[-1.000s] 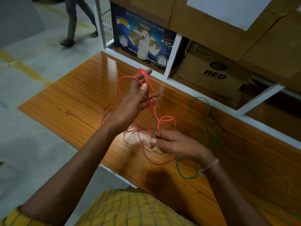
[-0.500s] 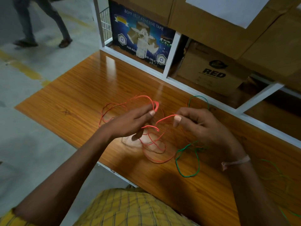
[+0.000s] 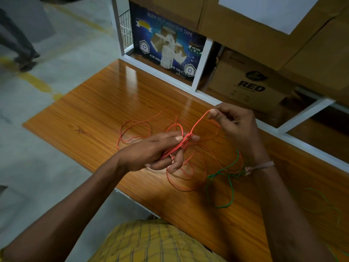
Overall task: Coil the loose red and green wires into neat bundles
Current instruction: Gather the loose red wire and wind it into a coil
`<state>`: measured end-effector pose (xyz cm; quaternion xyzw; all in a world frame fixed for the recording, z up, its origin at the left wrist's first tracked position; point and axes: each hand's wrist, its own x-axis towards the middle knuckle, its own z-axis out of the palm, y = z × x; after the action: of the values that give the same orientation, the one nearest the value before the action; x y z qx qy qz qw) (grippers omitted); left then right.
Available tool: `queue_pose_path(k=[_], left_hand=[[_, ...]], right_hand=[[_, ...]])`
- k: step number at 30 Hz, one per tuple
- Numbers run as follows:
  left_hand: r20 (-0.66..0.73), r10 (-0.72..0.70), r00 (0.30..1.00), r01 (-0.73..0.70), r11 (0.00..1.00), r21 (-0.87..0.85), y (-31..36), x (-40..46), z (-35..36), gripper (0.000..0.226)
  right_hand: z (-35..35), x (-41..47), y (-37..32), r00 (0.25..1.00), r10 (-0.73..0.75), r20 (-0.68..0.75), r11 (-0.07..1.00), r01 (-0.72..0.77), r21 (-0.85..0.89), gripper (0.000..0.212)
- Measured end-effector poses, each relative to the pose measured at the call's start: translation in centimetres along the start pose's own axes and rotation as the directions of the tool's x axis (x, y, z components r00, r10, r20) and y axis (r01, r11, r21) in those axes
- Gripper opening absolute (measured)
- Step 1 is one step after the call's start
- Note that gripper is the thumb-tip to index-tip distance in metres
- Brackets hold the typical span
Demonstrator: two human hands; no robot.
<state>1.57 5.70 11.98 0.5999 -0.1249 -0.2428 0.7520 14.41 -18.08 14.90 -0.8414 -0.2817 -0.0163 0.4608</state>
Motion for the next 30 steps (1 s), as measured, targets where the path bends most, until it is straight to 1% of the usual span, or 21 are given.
queue_pose_path(k=[2, 4, 7, 10, 12, 14, 16, 18, 20, 21, 23, 24, 26, 27, 28, 29, 30], left_hand=[[0.019, -0.005, 1.000, 0.007, 0.994, -0.109, -0.1, 0.0, 0.3, 0.047], [0.047, 0.011, 0.999, 0.001, 0.972, -0.237, -0.1, -0.1, 0.4, 0.049], [0.077, 0.064, 0.995, -0.031, 0.928, -0.372, 0.4, -0.2, 0.6, 0.052], [0.073, 0.146, 0.987, -0.094, 0.872, -0.480, 1.3, 0.0, 0.9, 0.053], [0.038, 0.214, 0.976, -0.158, 0.820, -0.550, 1.8, 0.3, 0.7, 0.054], [-0.028, 0.288, 0.957, -0.244, 0.752, -0.612, 2.4, 0.9, 0.2, 0.055], [-0.106, 0.361, 0.926, -0.337, 0.671, -0.660, 3.3, 1.5, -0.7, 0.056], [-0.192, 0.424, 0.885, -0.436, 0.612, -0.660, 4.5, 1.9, -2.0, 0.053], [-0.288, 0.448, 0.846, -0.523, 0.598, -0.607, 5.6, 2.1, -3.1, 0.048], [-0.340, 0.441, 0.831, -0.555, 0.611, -0.564, 6.0, 2.1, -3.5, 0.046], [-0.454, 0.387, 0.802, -0.581, 0.678, -0.449, 6.2, 2.5, -3.6, 0.045], [-0.516, 0.345, 0.784, -0.569, 0.733, -0.374, 6.0, 2.8, -3.4, 0.045], [-0.623, 0.272, 0.733, -0.475, 0.861, -0.182, 5.1, 3.8, -2.8, 0.044], [-0.652, 0.258, 0.713, -0.400, 0.914, -0.075, 4.6, 4.3, -2.4, 0.043], [-0.662, 0.264, 0.701, -0.320, 0.947, 0.039, 4.0, 4.6, -2.3, 0.042], [-0.659, 0.285, 0.696, -0.243, 0.957, 0.158, 3.5, 4.9, -2.2, 0.041], [-0.647, 0.317, 0.693, -0.169, 0.945, 0.281, 2.8, 5.1, -2.3, 0.041]], right_hand=[[0.6, 0.3, 0.5, 0.999, 0.051, -0.006, 0.998, -0.051, 0.028, 0.028], [1.2, 0.3, 1.1, 0.996, 0.081, 0.028, 0.995, -0.082, 0.051, 0.025], [2.5, -0.4, 1.7, 0.980, 0.120, 0.156, 0.989, -0.131, 0.065, 0.022], [3.4, -1.5, 1.5, 0.937, 0.191, 0.292, 0.968, -0.230, 0.104, 0.023], [3.8, -2.3, 0.7, 0.895, 0.221, 0.388, 0.941, -0.300, 0.156, 0.029], [4.0, -2.8, 0.1, 0.862, 0.218, 0.458, 0.910, -0.349, 0.225, 0.036], [4.1, -3.1, 0.1, 0.834, 0.218, 0.507, 0.888, -0.385, 0.251, 0.038], [4.0, -3.6, 0.5, 0.812, 0.208, 0.545, 0.857, -0.420, 0.300, 0.035], [3.6, -4.2, 1.0, 0.789, 0.192, 0.584, 0.818, -0.458, 0.349, 0.028], [3.4, -4.4, 1.0, 0.771, 0.195, 0.606, 0.801, -0.481, 0.356, 0.026], [2.9, -4.9, 0.7, 0.737, 0.194, 0.647, 0.810, -0.493, 0.319, 0.025], [2.7, -5.0, 0.3, 0.725, 0.174, 0.667, 0.851, -0.451, 0.268, 0.027], [2.3, -5.2, -0.5, 0.697, 0.109, 0.709, 0.957, -0.266, 0.115, 0.035], [2.1, -5.2, -1.1, 0.679, 0.090, 0.729, 0.983, -0.176, 0.043, 0.040], [1.9, -5.2, -1.6, 0.661, 0.084, 0.746, 0.992, -0.123, -0.002, 0.041], [1.6, -5.1, -2.3, 0.645, 0.078, 0.760, 0.994, -0.109, -0.009, 0.037], [1.2, -5.0, -2.8, 0.638, 0.063, 0.767, 0.992, -0.124, 0.022, 0.030]])
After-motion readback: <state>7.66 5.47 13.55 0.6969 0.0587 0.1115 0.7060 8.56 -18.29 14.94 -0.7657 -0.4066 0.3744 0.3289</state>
